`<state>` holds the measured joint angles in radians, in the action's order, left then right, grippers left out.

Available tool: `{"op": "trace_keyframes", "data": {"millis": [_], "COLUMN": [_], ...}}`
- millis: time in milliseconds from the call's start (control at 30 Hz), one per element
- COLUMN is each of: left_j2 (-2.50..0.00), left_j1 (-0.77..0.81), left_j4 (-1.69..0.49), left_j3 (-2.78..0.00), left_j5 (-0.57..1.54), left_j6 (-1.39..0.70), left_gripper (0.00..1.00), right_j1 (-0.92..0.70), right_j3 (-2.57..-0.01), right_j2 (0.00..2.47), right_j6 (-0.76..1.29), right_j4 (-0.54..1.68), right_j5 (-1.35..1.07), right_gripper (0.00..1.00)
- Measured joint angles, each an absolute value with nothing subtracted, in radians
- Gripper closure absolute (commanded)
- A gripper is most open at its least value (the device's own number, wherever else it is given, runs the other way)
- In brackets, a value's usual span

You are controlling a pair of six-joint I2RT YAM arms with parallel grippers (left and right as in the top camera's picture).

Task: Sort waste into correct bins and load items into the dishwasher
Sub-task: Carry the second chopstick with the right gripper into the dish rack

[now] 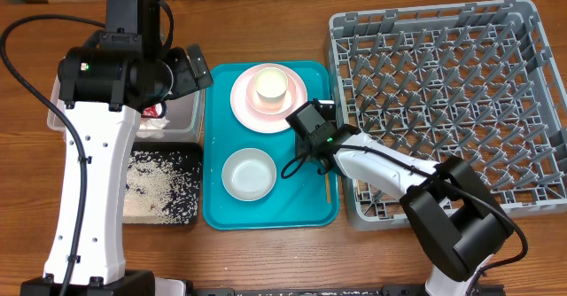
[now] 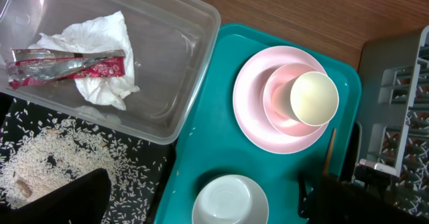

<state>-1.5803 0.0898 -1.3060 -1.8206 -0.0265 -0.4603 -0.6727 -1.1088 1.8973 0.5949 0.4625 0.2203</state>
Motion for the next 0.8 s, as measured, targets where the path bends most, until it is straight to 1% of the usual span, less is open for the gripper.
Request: {"op": "trace_keyframes", "data": {"millis": [133, 200, 267, 333, 400, 533, 800], "left_j2": [-1.58, -1.58, -1.58, -1.58, -1.58, -1.58, -1.58], "left_j1": [0.09, 0.09, 0.09, 0.09, 0.09, 0.09, 0.09], "left_j4": [-1.306, -1.306, -1.306, -1.306, -1.306, -1.306, -1.306], "left_j3": [-1.821, -1.821, -1.821, -1.821, -1.821, -1.821, -1.821], "left_j5": [-0.027, -0.027, -0.027, -0.027, -0.027, -0.027, -0.027], "left_j6": [-0.46, -0.46, -0.46, -0.46, -0.46, -0.46, -0.46], "left_gripper": [0.0, 0.0, 0.0, 0.0, 0.0, 0.0, 0.0], "right_j1": [-0.67, -0.669, -0.668, -0.668, -0.668, -0.668, -0.668], "right_j3": [-1.112, -1.113, -1.113, -1.113, -1.113, -1.114, -1.161], "right_j2": [1.897, 1.897, 1.897, 1.897, 1.897, 1.897, 1.897], "right_j6": [0.601, 0.601, 0.598, 0.595, 0.596, 0.577, 0.526], "right_j4": [0.471, 0.474, 0.475, 0.479, 0.48, 0.484, 0.525], "right_j5": [0.212, 0.206, 0.205, 0.205, 0.205, 0.201, 0.199], "right_gripper": [0.64, 0.64, 0.69, 0.76, 0.87, 0.95, 0.96]}}
